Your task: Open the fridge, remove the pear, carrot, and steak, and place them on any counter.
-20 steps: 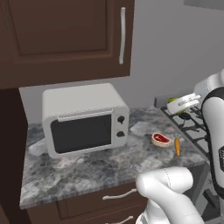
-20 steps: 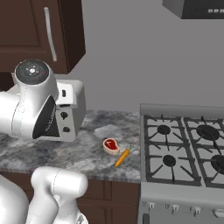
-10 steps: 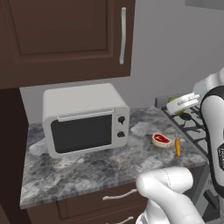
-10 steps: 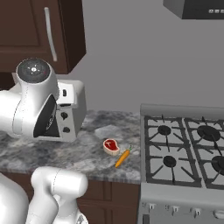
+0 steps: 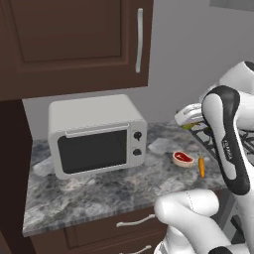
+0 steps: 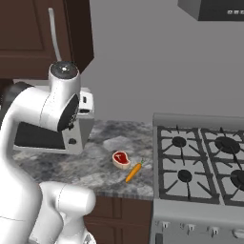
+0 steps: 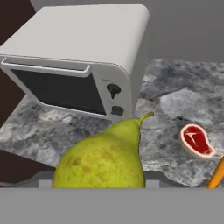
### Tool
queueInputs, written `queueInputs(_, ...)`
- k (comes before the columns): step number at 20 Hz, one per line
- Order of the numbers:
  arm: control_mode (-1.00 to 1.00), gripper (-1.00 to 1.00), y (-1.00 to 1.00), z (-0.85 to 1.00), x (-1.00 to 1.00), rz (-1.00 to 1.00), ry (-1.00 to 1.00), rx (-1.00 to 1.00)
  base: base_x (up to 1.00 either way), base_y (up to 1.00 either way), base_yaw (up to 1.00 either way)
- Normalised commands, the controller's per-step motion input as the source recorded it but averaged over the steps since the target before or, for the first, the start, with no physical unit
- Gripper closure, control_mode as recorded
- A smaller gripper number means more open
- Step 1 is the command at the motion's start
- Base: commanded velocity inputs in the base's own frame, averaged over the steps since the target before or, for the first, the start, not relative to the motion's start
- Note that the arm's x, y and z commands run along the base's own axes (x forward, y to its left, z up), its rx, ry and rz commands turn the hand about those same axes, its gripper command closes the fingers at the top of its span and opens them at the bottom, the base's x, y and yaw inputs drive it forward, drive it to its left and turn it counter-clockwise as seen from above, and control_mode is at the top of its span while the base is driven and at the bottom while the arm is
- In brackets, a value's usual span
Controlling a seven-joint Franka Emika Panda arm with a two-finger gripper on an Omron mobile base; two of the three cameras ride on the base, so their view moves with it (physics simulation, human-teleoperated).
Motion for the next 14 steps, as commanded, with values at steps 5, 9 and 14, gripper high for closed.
queueInputs(5, -1.00, 1.00, 0.00, -0.94, 0.50, 0.00, 0.14, -0.02, 0.00, 0.00, 0.00)
queueInputs(9, -1.00, 1.00, 0.00, -1.00, 0.32, 0.00, 0.12, -0.01, 0.00, 0.00, 0.00)
queueInputs(14, -1.00, 1.00, 0.00, -0.92, 0.42, 0.00, 0.18, 0.00, 0.00, 0.00, 0.00)
